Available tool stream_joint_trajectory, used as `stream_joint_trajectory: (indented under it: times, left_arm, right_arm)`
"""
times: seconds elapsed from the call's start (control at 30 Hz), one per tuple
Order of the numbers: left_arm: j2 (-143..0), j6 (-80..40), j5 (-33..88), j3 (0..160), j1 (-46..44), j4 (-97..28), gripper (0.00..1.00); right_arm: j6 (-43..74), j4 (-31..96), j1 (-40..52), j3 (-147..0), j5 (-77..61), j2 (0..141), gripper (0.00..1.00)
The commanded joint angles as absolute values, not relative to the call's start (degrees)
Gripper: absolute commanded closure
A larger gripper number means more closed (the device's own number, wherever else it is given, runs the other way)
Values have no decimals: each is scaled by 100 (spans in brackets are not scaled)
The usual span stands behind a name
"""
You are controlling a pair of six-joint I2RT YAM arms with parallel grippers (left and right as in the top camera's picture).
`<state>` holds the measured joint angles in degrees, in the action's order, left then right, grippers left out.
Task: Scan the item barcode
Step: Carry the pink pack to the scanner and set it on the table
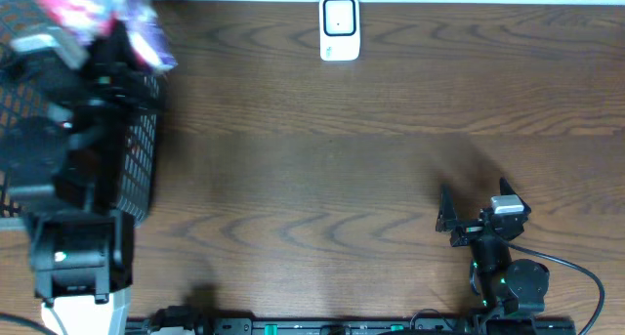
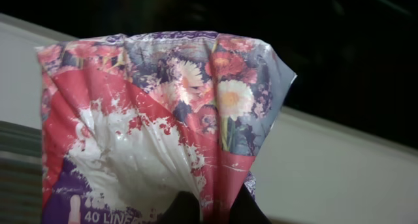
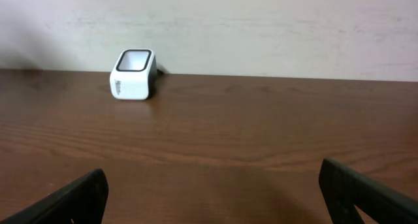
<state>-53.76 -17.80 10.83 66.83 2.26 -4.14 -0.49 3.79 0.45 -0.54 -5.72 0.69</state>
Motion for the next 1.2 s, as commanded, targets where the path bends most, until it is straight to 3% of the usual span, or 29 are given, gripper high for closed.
stream_joint_trajectory:
  times: [0.0, 0.3, 0.7, 0.8, 0.83, 0.87, 1.0, 1.1, 1.17]
  left_arm:
    - [-5590, -1806, 1221, 6775, -607, -550, 93]
    - [-7264, -1813, 1216, 6775, -2320, -1194, 93]
    - [-9657, -1881, -285, 6775, -3404, -1175, 93]
    - [-9972, -2482, -421, 6775, -3487, -1146, 92]
    - [-10047, -2777, -412, 6775, -3511, -1111, 89]
    - [-10114, -3109, -410, 6775, -3542, -1028, 68]
    - [-10051, -3162, -185, 6775, -3588, -738, 58]
    - [-9880, -3162, 161, 6775, -3586, -499, 38]
    - [-9668, -3155, 145, 6775, -3581, -412, 38]
  right_arm:
    - [-91, 386, 8, -32, -550, 38, 1]
    - [-91, 386, 8, -32, -550, 38, 1]
    - [-91, 386, 8, -32, -550, 38, 1]
    - [-91, 386, 8, -32, -550, 38, 1]
    - [-91, 386, 8, -32, -550, 38, 1]
    - [-91, 388, 8, -32, -550, 38, 1]
    - [-91, 388, 8, -32, -550, 38, 1]
    - [-91, 388, 8, -32, -550, 38, 1]
    - [-91, 386, 8, -32, -550, 38, 1]
